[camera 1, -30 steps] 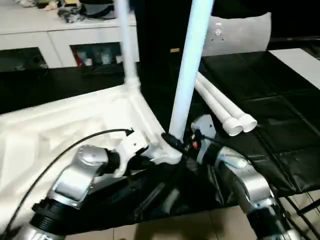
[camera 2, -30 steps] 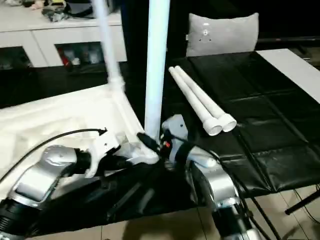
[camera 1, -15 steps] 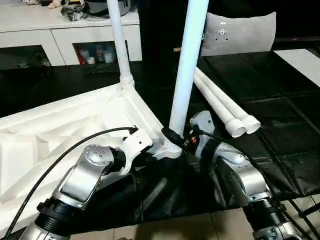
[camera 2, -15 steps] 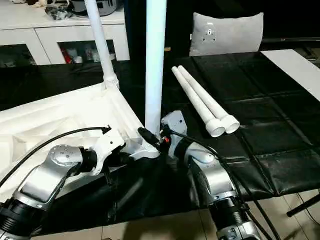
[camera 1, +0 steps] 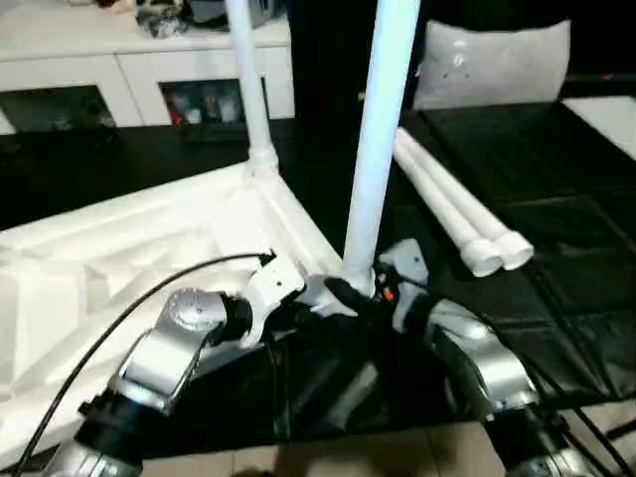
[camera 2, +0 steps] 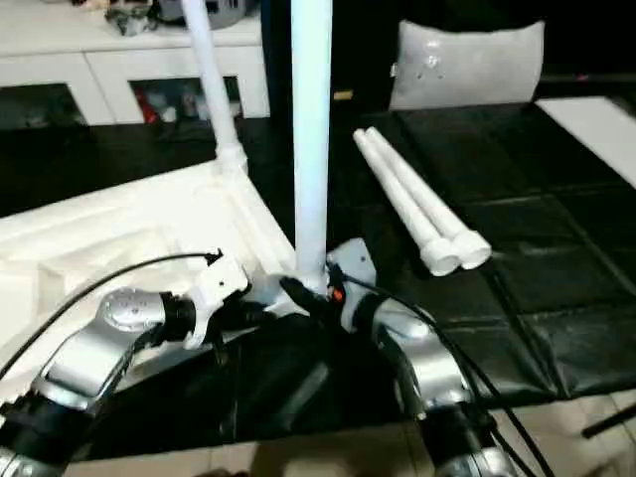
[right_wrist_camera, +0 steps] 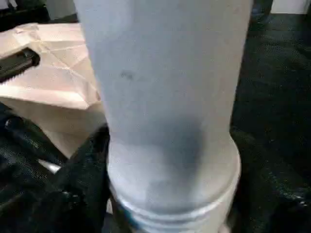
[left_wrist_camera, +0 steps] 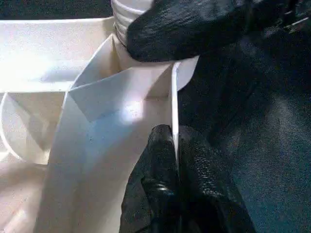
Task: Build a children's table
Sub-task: Rotate leg to tighten
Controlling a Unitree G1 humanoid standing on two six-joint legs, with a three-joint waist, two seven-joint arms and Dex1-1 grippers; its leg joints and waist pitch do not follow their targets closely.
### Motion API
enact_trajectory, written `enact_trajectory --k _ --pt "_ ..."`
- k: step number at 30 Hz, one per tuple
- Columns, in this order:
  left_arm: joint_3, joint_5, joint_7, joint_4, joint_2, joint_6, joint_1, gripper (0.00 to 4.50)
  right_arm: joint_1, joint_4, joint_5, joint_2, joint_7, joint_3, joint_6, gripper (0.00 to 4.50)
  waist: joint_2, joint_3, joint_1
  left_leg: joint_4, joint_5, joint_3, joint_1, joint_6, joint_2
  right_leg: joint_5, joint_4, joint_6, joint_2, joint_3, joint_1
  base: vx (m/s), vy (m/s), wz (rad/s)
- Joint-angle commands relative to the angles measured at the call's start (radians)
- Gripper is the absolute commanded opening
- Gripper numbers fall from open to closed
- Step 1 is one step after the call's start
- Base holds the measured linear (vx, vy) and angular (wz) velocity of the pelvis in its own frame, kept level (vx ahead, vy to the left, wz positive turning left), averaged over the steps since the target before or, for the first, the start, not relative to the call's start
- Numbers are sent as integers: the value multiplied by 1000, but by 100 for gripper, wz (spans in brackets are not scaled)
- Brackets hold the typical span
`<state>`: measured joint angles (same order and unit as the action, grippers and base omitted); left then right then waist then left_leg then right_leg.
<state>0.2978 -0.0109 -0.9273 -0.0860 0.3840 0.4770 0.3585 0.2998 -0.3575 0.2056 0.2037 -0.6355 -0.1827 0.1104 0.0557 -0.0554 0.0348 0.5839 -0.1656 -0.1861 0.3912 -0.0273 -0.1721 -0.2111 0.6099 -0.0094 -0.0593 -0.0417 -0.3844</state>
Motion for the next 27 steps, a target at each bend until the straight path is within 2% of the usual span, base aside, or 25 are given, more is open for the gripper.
enact_trajectory --k 1,2,3,4,6,7,14,17,19,21,22,27 --pt "-42 -44 -13 10 12 -79 50 0 -47 -2 -6 31 -3 29 20 396 3 58 1 -72 -291 27 -23 10 -54 -216 -89 -197 -77 47 28 0 0 0" --pt "-36 -40 -23 -5 18 -90 57 0 -63 17 1 43 -11 38 14 396 3 59 2 -72 -292 29 -24 9 -56 -215 -87 -197 -78 47 29 0 0 0" --pt "-29 -38 -34 -18 23 -99 63 0 -74 29 3 54 -16 44 3 417 11 58 2 -73 -295 30 -23 9 -56 -216 -86 -194 -78 46 30 0 0 0" --pt "-23 -35 -45 -29 28 -109 68 0 -84 40 5 66 -27 48 -7 420 7 60 3 -72 -303 29 -27 9 -57 -218 -88 -191 -76 46 28 0 0 0" --pt "-19 -33 -54 -40 31 -118 73 0 -90 47 5 74 -37 52 -20 425 10 60 3 -72 -300 30 -24 8 -55 -210 -85 -196 -77 45 30 0 0 0" --pt "-12 -28 -72 -65 35 -136 84 0 -107 72 12 93 -67 58 -52 443 14 59 3 -71 -310 30 -25 9 -55 -218 -88 -197 -78 44 30 0 0 0" --pt "49 10 -162 -157 71 -247 131 0 -128 152 77 188 -190 92 -33 443 12 63 7 -66 -269 29 -24 40 -56 -157 -82 -215 -77 42 37 0 0 0" --pt "100 36 -241 -209 96 -326 158 0 -104 173 87 276 -319 72 -18 443 12 63 15 -62 -255 28 -24 51 -57 -148 -81 -224 -79 41 39 0 0 0" --pt "119 49 -266 -227 104 -359 168 0 -88 176 96 292 -359 65 5 443 15 64 19 -61 -246 28 -24 54 -59 -133 -79 -233 -79 40 39 0 0 0" --pt "129 56 -277 -237 109 -377 173 0 -78 178 104 298 -381 61 19 443 14 65 25 -59 -243 27 -27 59 -59 -125 -77 -241 -79 40 38 0 0 0" --pt "141 57 -298 -251 111 -395 182 0 -60 183 112 312 -420 45 51 443 13 67 26 -59 -228 27 -24 61 -60 -101 -72 -249 -80 38 41 0 0 0" --pt "158 60 -333 -274 111 -431 202 0 -16 185 73 332 -475 -17 55 443 12 69 27 -56 -211 26 -22 63 -59 -82 -68 -259 -81 37 43 0 0 0"
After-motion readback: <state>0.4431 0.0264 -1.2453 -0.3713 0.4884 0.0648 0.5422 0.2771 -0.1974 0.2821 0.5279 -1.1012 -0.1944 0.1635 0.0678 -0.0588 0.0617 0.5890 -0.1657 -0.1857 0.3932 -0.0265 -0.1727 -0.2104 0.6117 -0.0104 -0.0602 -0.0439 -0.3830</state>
